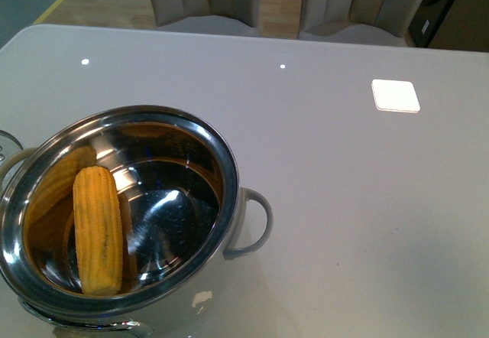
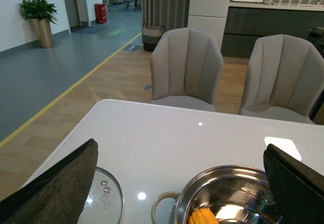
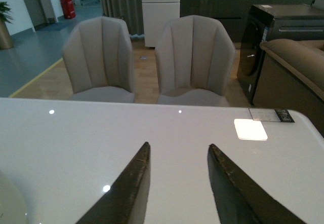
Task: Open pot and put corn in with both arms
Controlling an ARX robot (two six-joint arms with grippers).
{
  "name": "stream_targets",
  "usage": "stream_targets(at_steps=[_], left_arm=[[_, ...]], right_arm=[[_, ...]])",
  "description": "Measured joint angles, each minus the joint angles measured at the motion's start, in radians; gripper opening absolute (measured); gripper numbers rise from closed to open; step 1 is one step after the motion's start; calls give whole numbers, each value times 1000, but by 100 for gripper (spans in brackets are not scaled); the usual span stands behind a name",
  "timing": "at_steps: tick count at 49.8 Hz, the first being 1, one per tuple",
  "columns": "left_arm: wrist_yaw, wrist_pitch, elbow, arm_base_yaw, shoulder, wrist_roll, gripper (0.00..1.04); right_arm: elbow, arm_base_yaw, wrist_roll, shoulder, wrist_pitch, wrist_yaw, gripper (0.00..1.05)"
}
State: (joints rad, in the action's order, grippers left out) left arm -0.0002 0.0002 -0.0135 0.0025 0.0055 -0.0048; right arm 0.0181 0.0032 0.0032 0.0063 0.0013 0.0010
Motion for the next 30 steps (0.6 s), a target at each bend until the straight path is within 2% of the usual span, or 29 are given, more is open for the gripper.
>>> stream_targets(at_steps=[12,15,30], left_arm=[[0,0,0,0,0,0,98],[0,0,0,0,0,0,98],[0,0,0,0,0,0,98]], right_arm=[[0,0,0,0,0,0,89],[0,0,0,0,0,0,97],[0,0,0,0,0,0,96]])
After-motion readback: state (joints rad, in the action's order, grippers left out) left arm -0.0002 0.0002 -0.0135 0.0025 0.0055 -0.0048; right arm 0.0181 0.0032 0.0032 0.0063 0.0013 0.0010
